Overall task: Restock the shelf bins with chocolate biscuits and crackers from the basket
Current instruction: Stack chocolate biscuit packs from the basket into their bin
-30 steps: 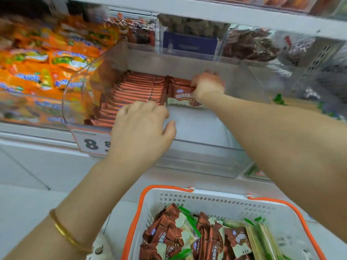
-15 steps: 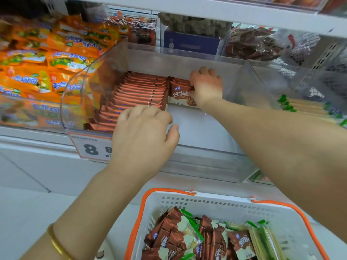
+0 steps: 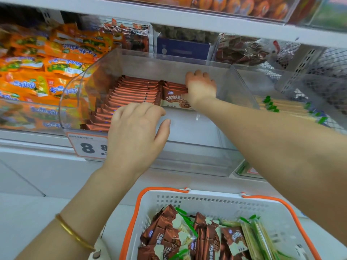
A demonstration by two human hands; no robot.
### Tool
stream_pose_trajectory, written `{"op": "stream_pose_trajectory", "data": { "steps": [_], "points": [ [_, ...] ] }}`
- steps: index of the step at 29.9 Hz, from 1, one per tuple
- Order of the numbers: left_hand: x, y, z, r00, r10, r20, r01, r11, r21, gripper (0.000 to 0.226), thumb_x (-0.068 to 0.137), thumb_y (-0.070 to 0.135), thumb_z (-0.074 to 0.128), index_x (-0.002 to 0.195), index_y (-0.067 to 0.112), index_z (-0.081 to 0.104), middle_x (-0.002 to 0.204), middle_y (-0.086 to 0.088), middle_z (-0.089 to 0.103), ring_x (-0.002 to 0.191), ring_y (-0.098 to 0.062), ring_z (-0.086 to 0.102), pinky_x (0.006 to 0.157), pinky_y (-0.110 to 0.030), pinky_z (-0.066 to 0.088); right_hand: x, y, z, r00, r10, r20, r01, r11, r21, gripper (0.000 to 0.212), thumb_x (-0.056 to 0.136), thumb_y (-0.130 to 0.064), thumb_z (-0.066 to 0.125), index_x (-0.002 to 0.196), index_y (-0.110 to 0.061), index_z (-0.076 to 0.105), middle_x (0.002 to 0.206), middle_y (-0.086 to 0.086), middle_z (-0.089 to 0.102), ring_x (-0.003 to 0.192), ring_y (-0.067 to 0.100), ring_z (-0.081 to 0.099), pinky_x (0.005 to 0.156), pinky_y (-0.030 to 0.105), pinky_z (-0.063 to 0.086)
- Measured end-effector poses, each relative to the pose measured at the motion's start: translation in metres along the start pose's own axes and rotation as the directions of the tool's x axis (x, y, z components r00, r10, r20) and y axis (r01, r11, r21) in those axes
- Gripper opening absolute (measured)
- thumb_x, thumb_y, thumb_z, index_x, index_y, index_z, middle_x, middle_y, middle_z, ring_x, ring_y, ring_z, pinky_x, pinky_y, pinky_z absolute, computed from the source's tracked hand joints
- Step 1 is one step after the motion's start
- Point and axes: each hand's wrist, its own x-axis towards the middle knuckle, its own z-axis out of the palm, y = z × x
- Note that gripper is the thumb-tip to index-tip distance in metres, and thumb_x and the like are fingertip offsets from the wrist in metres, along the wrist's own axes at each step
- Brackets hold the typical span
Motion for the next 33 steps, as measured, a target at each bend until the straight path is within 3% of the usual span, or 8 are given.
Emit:
{"op": "stream_pose_trajectory", "data": {
  "steps": [5, 13, 19, 23, 26, 28, 30, 33],
  "points": [
    [0.001, 0.004, 0.0, 1.0, -0.027, -0.012, 0.027, 1.0, -0.002, 0.042, 0.088, 0.042, 0.031, 0.102, 0.021, 0.064, 0.097, 0.006, 0.064, 0.097, -0.023, 0.054, 0.088, -0.038, 0.034, -0.004, 0.001, -0.007, 0.995, -0.035, 0.092, 0.03, 0.998, 0.063, 0.048, 0.086, -0.023, 0.068, 0.128, -0.012, 0.046, 0.12, 0.014, 0.051, 0.105, 0.035, 0.055, 0.078, 0.038, 0.045],
    [0.002, 0.003, 0.005, 0.999, 0.003, -0.055, -0.002, 1.0, 0.025, 0.038, 0.088, 0.039, 0.034, 0.099, 0.019, 0.065, 0.094, 0.004, 0.064, 0.092, -0.026, 0.055, 0.086, -0.035, 0.031, -0.004, -0.005, -0.008, 0.999, 0.033, 0.035, -0.037, 0.99, 0.139, 0.045, 0.085, -0.002, 0.063, 0.125, -0.004, 0.043, 0.123, 0.017, 0.043, 0.096, 0.038, 0.057, 0.068, 0.036, 0.041],
    [-0.003, 0.005, 0.0, 0.994, 0.086, -0.064, -0.083, 0.995, 0.051, 0.03, 0.089, 0.032, 0.039, 0.097, 0.018, 0.064, 0.097, 0.004, 0.064, 0.093, -0.026, 0.055, 0.086, -0.036, 0.03, -0.031, -0.009, -0.03, 0.992, 0.123, 0.013, -0.12, 0.938, 0.324, 0.033, 0.091, -0.012, 0.06, 0.122, -0.01, 0.047, 0.119, 0.012, 0.048, 0.098, 0.031, 0.06, 0.073, 0.033, 0.045],
    [-0.02, 0.018, -0.007, 0.968, 0.198, -0.157, -0.193, 0.98, 0.048, 0.022, 0.088, 0.023, 0.047, 0.095, 0.014, 0.066, 0.101, 0.0, 0.066, 0.093, -0.027, 0.053, 0.08, -0.035, 0.028, -0.094, -0.003, -0.075, 0.99, 0.01, -0.141, 0.069, 0.838, 0.541, 0.015, 0.087, -0.01, 0.06, 0.097, -0.014, 0.051, 0.1, 0.004, 0.051, 0.086, 0.024, 0.054, 0.078, 0.039, 0.047],
    [-0.045, 0.037, -0.007, 0.939, 0.283, -0.193, -0.282, 0.959, 0.034, 0.016, 0.086, 0.014, 0.052, 0.09, 0.01, 0.067, 0.096, -0.003, 0.066, 0.086, -0.028, 0.05, 0.072, -0.037, 0.028, -0.173, 0.014, -0.105, 0.961, -0.052, -0.27, 0.211, 0.77, 0.602, 0.019, 0.08, -0.009, 0.06, 0.086, -0.022, 0.048, 0.086, -0.003, 0.05, 0.073, 0.017, 0.051, 0.069, 0.037, 0.045],
    [-0.068, 0.048, 0.002, 0.929, 0.347, -0.131, -0.349, 0.937, 0.002, 0.015, 0.085, 0.012, 0.052, 0.087, 0.009, 0.067, 0.091, -0.005, 0.066, 0.08, -0.029, 0.051, 0.068, -0.038, 0.031, -0.225, 0.029, -0.101, 0.978, -0.115, -0.176, 0.2, 0.764, 0.613, 0.017, 0.08, -0.009, 0.062, 0.086, -0.021, 0.05, 0.078, -0.007, 0.047, 0.069, 0.013, 0.047, 0.065, 0.035, 0.044],
    [-0.091, 0.057, 0.018, 0.91, 0.415, 0.029, -0.414, 0.91, -0.021, 0.018, 0.084, 0.014, 0.049, 0.084, 0.009, 0.066, 0.088, -0.005, 0.065, 0.077, -0.029, 0.053, 0.065, -0.037, 0.034, -0.264, 0.044, -0.068, 0.974, -0.181, 0.135, 0.078, 0.831, 0.55, 0.012, 0.085, -0.011, 0.059, 0.09, -0.02, 0.054, 0.078, -0.008, 0.048, 0.075, 0.015, 0.051, 0.068, 0.036, 0.046],
    [-0.115, 0.064, 0.047, 0.845, 0.43, 0.318, -0.433, 0.899, -0.065, 0.027, 0.081, 0.021, 0.042, 0.082, 0.011, 0.067, 0.082, -0.003, 0.064, 0.075, -0.028, 0.057, 0.062, -0.035, 0.04, -0.294, 0.074, 0.018, 0.783, -0.221, 0.581, 0.038, 0.95, 0.31, 0.017, 0.089, -0.009, 0.051, 0.103, -0.017, 0.058, 0.1, 0.001, 0.06, 0.098, 0.024, 0.058, 0.076, 0.034, 0.047]
  ]
}}
